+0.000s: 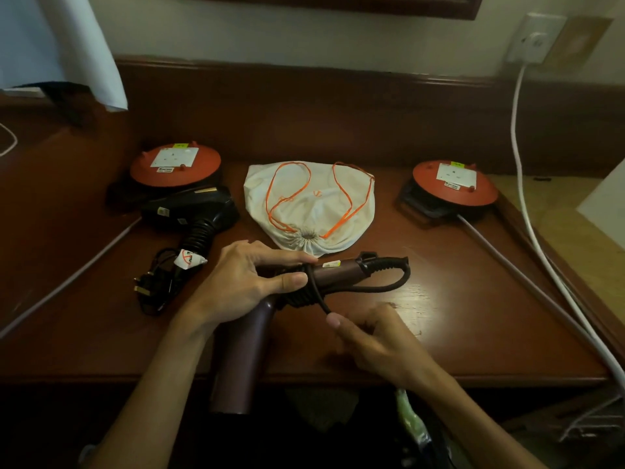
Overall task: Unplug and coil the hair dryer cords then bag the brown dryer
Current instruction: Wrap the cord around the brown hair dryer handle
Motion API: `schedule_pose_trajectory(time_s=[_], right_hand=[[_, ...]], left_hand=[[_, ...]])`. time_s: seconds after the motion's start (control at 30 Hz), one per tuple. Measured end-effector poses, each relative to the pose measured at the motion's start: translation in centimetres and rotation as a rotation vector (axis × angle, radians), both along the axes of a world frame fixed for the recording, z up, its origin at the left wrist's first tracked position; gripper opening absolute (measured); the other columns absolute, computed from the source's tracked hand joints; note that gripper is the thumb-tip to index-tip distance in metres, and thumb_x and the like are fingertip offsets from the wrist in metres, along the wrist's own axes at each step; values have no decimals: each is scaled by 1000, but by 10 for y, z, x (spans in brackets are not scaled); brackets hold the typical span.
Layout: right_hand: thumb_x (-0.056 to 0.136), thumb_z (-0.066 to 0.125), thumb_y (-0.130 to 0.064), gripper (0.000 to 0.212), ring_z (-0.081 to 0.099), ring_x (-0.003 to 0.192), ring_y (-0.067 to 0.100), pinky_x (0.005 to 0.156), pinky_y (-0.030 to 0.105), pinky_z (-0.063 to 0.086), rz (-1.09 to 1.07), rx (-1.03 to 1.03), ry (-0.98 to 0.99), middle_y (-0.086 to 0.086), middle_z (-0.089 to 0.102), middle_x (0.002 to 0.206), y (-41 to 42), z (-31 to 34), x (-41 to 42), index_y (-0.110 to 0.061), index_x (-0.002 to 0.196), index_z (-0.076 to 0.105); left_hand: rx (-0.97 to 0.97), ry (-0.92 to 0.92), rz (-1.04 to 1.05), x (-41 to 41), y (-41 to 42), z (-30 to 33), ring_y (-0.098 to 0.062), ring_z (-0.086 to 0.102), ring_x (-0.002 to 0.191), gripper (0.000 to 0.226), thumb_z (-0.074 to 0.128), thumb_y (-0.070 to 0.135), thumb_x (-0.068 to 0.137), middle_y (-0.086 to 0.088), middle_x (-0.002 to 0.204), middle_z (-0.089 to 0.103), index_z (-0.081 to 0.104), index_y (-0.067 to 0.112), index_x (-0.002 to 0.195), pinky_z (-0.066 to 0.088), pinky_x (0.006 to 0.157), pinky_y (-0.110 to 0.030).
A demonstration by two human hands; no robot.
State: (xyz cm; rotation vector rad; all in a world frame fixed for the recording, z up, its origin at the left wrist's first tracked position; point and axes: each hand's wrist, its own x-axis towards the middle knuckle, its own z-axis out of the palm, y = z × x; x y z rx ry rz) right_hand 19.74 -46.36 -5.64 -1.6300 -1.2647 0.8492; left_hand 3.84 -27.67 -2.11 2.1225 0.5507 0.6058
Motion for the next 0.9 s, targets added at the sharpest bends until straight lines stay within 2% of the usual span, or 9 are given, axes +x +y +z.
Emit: schedule_pose_trajectory(time_s=[0.13, 0.2, 0.27, 0.37, 0.5, 0.6, 0.67, 0.73, 0.9], right_hand=[[88, 65, -44, 48, 50, 50, 16, 52, 19, 36, 46, 36, -144, 2, 56, 58, 14, 10, 2, 3, 78, 67], [89, 71, -25, 14, 65, 72, -1, 65, 11, 45, 114, 29, -163, -15, 69, 76, 21, 26, 10, -12, 96, 73], [91, 70, -11, 20, 62, 70, -14, 64, 8, 47, 230, -115, -229, -19, 68, 74, 31, 41, 25, -29, 84, 62], [86, 70, -7, 27, 54, 51, -4, 54, 14, 42, 319, -330, -415, -18, 61, 56, 55, 42, 60, -23, 65, 62], [92, 72, -23, 28, 46, 56, 7, 54, 21, 38, 356, -481, -424, -5, 58, 61, 76, 50, 81, -1, 76, 69], [92, 71, -32, 34, 47, 59, 16, 52, 23, 38, 348, -463, -479, 8, 58, 68, 88, 69, 71, 0, 83, 69], [96, 66, -30, 28, 49, 61, 15, 51, 21, 38, 349, -428, -583, 12, 63, 73, 92, 79, 62, -4, 88, 72], [99, 60, -24, 26, 50, 61, 14, 52, 22, 38, 324, -398, -670, 13, 68, 77, 91, 86, 55, -5, 89, 74], [98, 53, -16, 30, 45, 55, 18, 53, 32, 37, 283, -391, -771, 22, 66, 75, 80, 98, 35, 2, 81, 71]], left_hand=[[-61, -46, -52, -8, 1, 1, -7, 62, 105, 40, 74, 66, 67, 20, 97, 73, 78, 47, 102, 45, 104, -45], [-62, -49, -82, -9, 2, 2, -9, 62, 103, 40, 76, 66, 65, 20, 95, 73, 78, 47, 100, 45, 103, -42], [-22, -34, -91, -8, 1, 1, -8, 61, 103, 43, 78, 67, 60, 22, 94, 72, 78, 49, 99, 45, 99, -33], [139, 88, -70, -1, -6, 1, -1, 58, 111, 46, 71, 82, 57, 25, 94, 71, 70, 64, 100, 23, 111, -27], [311, 227, -38, 7, -22, 7, 13, 44, 106, 40, 70, 80, 65, 31, 86, 57, 69, 63, 101, 12, 109, -23], [307, 269, -5, 10, -25, 10, 33, 24, 96, 37, 72, 70, 72, 42, 87, 41, 69, 59, 107, 12, 104, -25], [300, 320, -20, 11, -23, 10, 27, 27, 97, 41, 68, 71, 76, 43, 98, 44, 65, 60, 115, 11, 111, -31], [327, 338, -24, 13, -21, 8, 10, 39, 121, 44, 61, 76, 78, 33, 116, 59, 62, 61, 118, 9, 118, -40], [383, 470, -14, 18, -23, 6, -6, 44, 133, 56, 42, 83, 84, 19, 121, 64, 47, 53, 131, 0, 122, -49]])
